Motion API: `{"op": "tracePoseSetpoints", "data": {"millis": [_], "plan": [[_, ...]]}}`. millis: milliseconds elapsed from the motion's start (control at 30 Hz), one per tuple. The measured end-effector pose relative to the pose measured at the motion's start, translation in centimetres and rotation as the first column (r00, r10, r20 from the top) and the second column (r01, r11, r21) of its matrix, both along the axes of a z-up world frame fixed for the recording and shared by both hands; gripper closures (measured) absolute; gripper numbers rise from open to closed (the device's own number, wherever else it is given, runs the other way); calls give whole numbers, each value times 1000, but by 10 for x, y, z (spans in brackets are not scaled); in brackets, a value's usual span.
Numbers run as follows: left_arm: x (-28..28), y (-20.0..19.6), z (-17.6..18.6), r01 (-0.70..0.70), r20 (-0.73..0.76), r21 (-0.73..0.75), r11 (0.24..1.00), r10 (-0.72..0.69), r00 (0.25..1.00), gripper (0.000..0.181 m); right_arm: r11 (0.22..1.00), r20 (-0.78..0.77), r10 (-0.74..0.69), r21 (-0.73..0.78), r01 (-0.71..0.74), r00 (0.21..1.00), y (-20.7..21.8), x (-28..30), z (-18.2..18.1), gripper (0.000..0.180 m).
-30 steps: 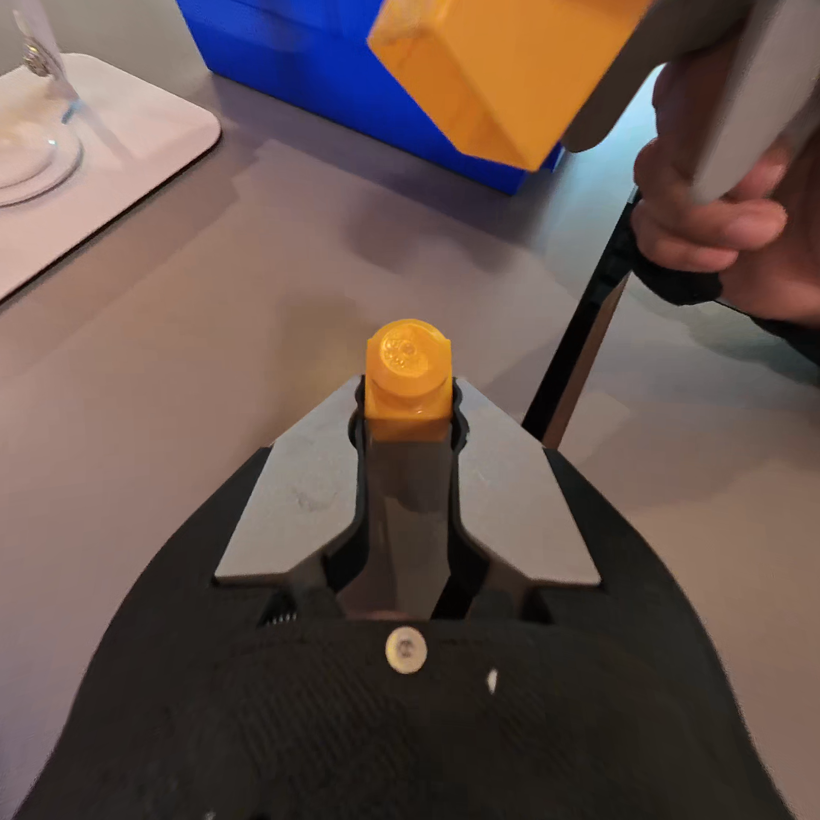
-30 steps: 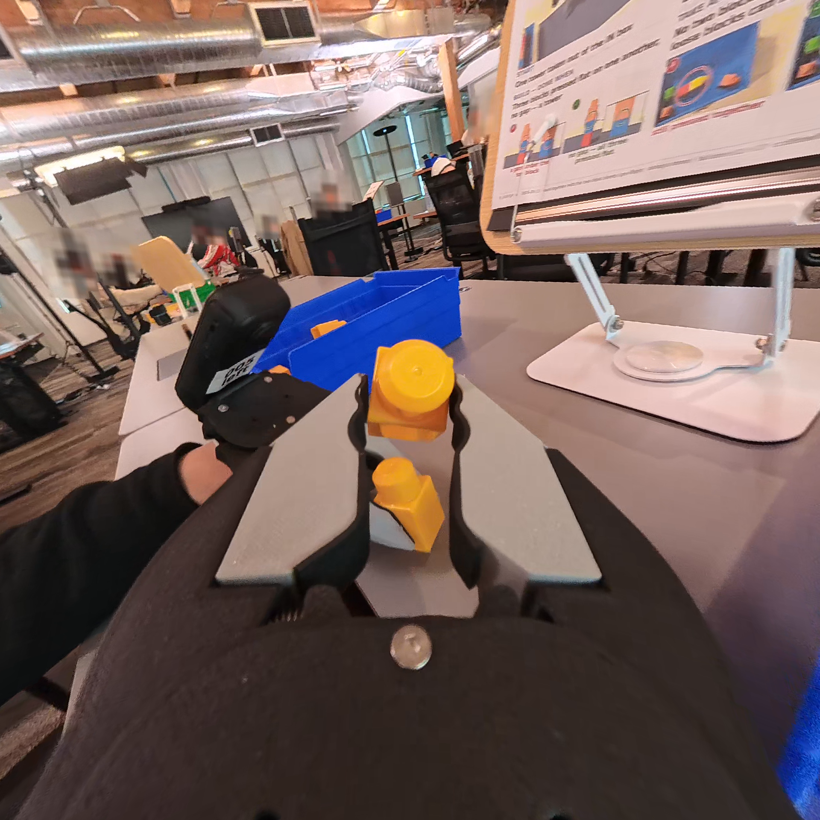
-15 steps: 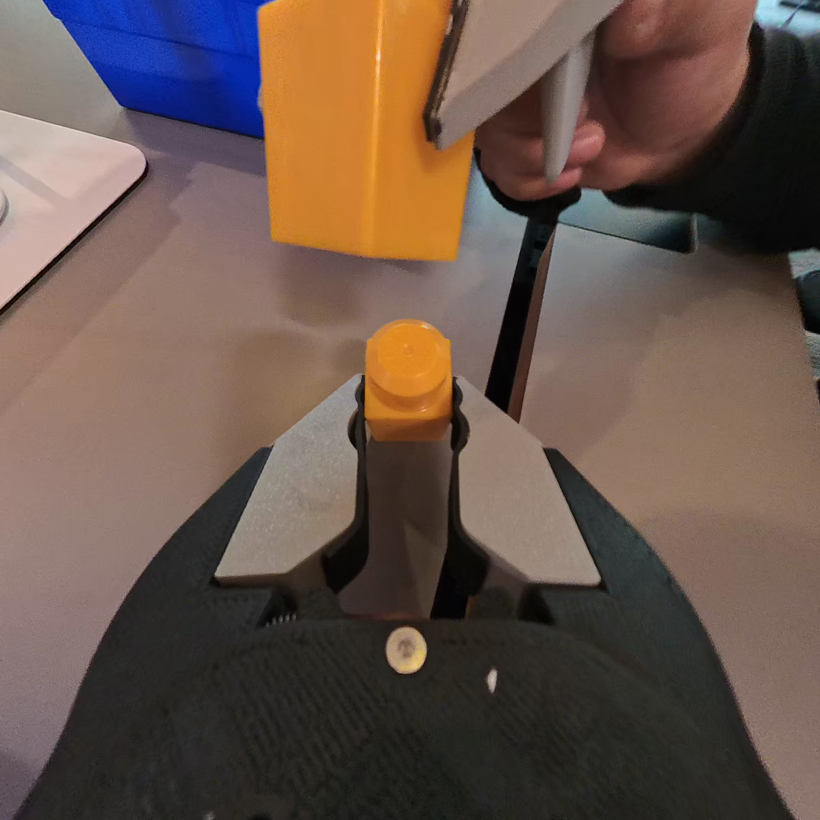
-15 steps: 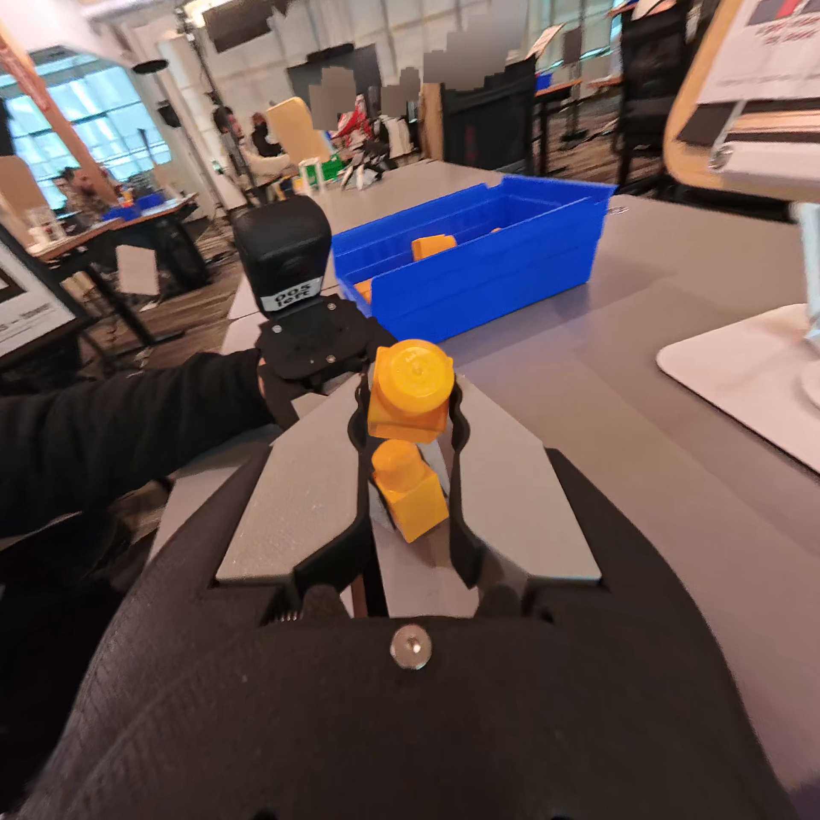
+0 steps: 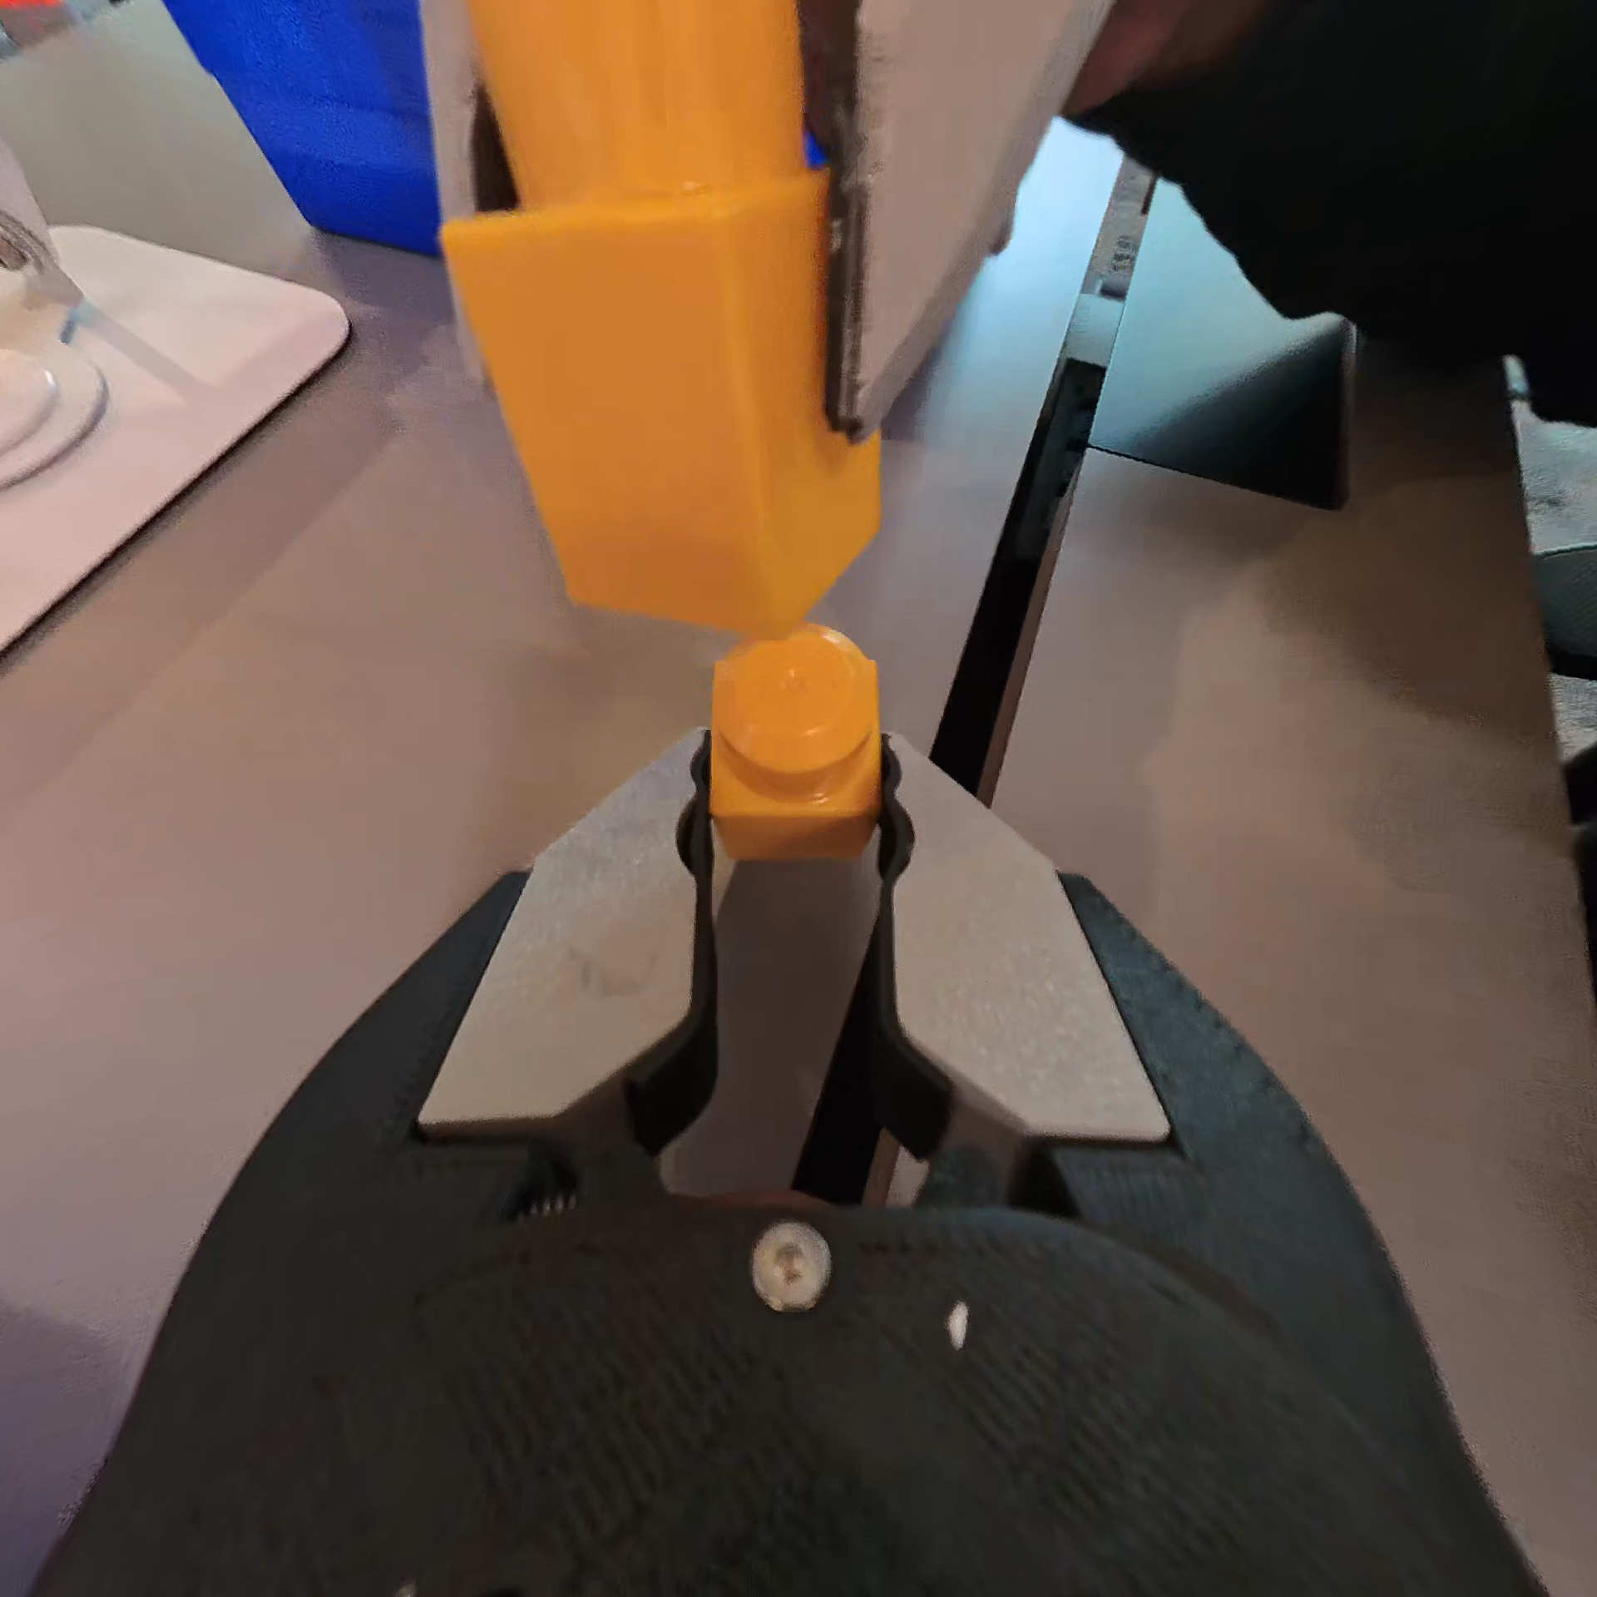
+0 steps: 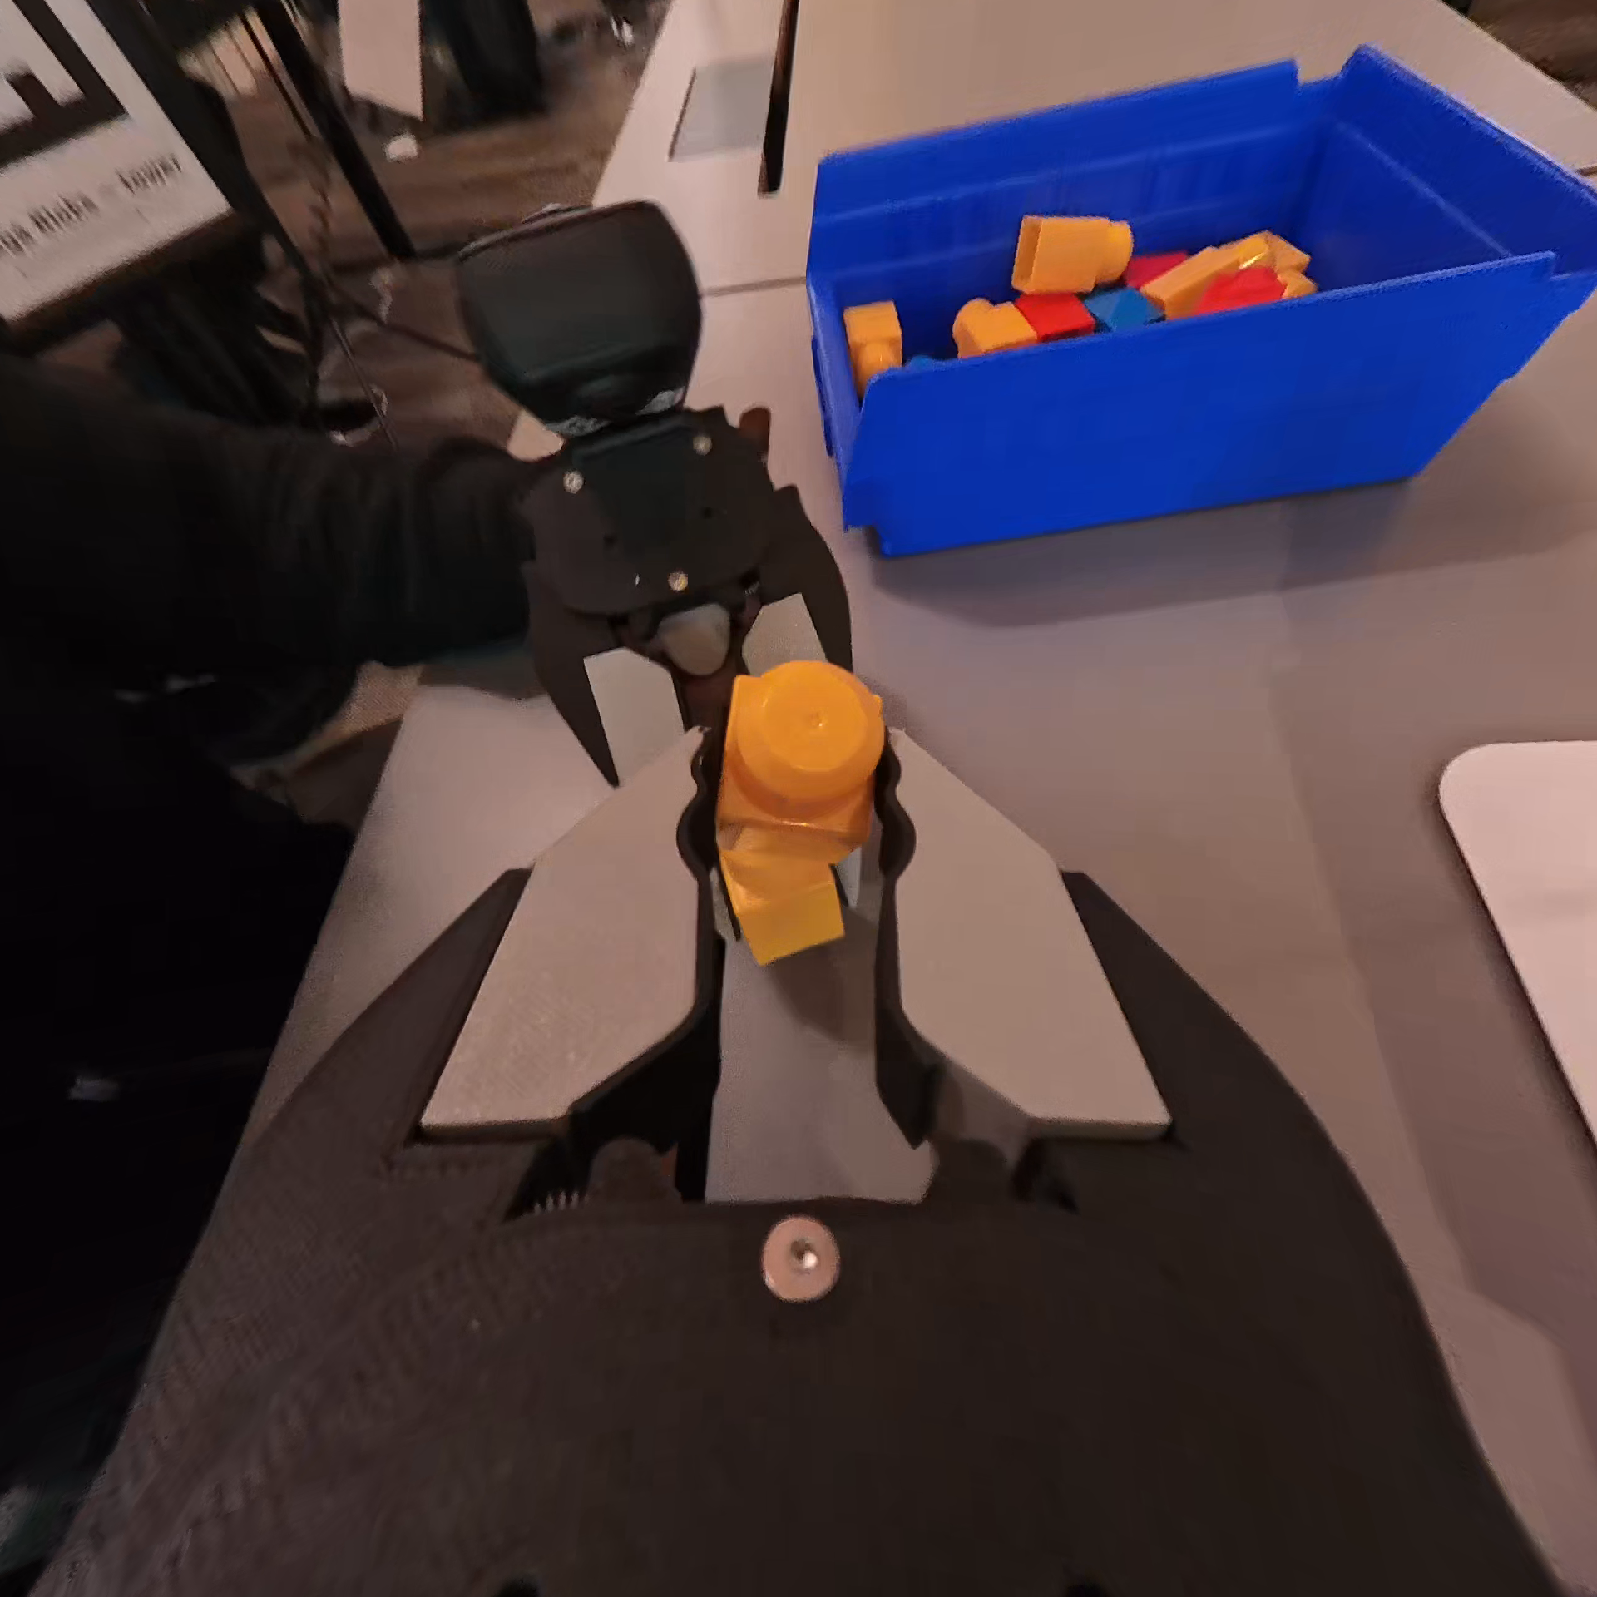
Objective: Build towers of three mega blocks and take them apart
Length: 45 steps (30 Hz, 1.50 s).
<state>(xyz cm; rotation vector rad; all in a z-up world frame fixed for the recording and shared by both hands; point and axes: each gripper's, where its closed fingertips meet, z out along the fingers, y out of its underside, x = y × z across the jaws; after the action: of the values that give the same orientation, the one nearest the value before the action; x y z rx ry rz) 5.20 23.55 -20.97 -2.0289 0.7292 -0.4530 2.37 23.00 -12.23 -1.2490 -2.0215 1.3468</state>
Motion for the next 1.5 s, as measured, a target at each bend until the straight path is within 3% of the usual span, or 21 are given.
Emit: {"op": "tracePoseSetpoints", "data": {"millis": [267,433,567,800,900,967,1133,1300,1400,1500], "plan": [[1,-4,-3,0,-6,-29,1000,0,1000,147,992,66,72,97,-78,995,-12,14,-1,146],[7,-8,14,22,-93,71,997,-16,996,147,980,84,52,188,-67,995,-13,19,4,146],[3,0,21,44,-49,75,996,-40,998,147,970,66,3,244,-19,998,-10,14,16,146],[-6,0,21,58,4,78,995,-59,998,147,968,101,-50,250,23,994,-6,-2,-2,146],[-10,-1,21,28,-51,102,994,-23,998,147,978,118,-20,206,-5,993,-12,-4,-7,147],[-8,-2,20,27,-6,64,998,-27,1000,147,975,132,-6,219,-24,991,-14,-4,-11,147],[-5,-3,4,29,-54,-1,1000,-29,998,147,964,208,11,258,-66,978,-13,0,-31,147],[13,-18,-4,128,-55,-63,990,-131,990,148,951,286,103,252,-178,953,-23,16,-42,146],[22,-28,-3,194,16,-100,976,-193,981,148,935,292,169,256,-247,941,-31,25,-42,146],[19,-24,-5,160,15,-106,981,-159,987,148,930,295,155,280,-240,943,-30,24,-45,147]]}}
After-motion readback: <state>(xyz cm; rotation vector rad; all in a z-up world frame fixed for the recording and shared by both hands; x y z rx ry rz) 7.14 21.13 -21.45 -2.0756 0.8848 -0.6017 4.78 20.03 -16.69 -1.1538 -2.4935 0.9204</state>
